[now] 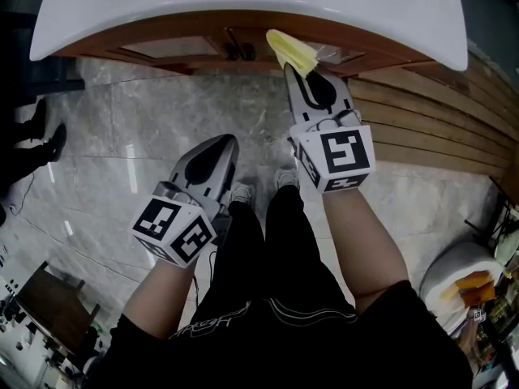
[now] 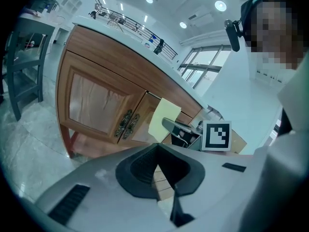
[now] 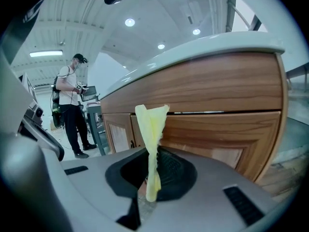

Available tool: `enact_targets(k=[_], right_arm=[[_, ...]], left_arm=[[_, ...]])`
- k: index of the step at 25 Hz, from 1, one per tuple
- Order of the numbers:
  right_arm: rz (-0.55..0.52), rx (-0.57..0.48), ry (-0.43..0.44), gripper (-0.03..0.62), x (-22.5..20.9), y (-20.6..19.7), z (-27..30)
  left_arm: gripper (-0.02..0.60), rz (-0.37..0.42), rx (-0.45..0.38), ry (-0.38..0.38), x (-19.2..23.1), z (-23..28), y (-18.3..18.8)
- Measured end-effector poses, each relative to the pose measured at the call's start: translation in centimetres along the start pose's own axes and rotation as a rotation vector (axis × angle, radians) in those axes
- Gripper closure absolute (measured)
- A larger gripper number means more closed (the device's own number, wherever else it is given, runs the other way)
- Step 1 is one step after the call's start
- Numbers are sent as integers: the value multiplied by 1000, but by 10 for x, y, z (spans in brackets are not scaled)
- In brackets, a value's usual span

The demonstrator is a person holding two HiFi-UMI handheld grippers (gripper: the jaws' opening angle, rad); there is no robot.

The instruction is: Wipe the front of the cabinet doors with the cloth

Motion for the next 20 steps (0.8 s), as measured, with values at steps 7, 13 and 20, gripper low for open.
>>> enact_targets(k=[7, 13, 20], right_arm=[[20, -11, -65, 553, -32, -3, -20], [38, -8, -126, 553, -66, -12, -38], [64, -6, -197, 553, -110, -21, -65]], left_arm=[[575, 2, 33, -33, -15, 21, -2], [575, 12, 68, -65, -27, 48, -5], [575, 29, 104, -110, -53, 80, -10]])
Point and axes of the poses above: the fingertips, and each gripper's own axes: z forward along the fingers, x to its left, y out of its top, the point moved 8 cm from there along -z, backward along the fingers, and after that the axes turned 10 degrees about -y, right-handed, at the moved point
